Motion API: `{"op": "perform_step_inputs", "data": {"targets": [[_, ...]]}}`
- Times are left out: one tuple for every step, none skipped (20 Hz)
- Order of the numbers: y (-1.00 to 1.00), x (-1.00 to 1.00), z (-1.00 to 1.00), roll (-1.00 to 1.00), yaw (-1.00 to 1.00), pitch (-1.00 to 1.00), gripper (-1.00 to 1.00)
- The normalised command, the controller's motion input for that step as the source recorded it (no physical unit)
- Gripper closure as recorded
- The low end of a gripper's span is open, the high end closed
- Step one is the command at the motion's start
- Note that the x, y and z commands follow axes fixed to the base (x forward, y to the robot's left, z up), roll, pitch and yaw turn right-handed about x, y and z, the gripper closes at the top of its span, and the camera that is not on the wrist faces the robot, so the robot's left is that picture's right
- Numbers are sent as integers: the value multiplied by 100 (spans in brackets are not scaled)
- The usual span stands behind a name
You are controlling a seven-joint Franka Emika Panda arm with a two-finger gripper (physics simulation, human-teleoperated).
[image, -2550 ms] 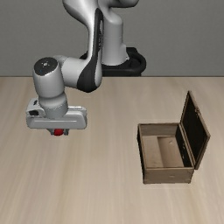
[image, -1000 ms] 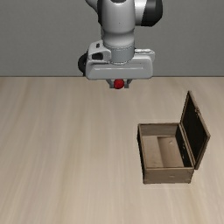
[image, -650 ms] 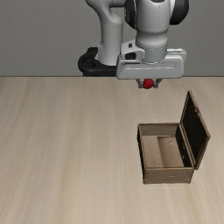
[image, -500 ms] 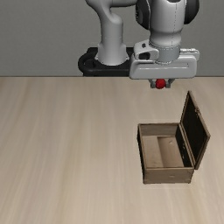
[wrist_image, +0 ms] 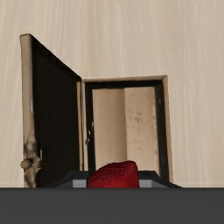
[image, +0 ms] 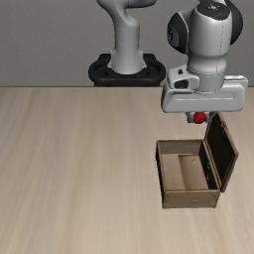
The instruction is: Pick up the strawberry and place it in the box
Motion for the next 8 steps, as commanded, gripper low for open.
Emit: {"op": "perform_step_inputs", "data": {"targets": [[0, 0, 0, 0, 0, 0, -100], [0, 0, 0, 0, 0, 0, -100], [0, 0, 0, 0, 0, 0, -100], [0, 0, 0, 0, 0, 0, -100], [0, 0, 0, 0, 0, 0, -100], [0, 0, 0, 0, 0, 0, -100], [0, 0, 0, 0, 0, 0, -100], [0, 0, 0, 0, 0, 0, -100]]}}
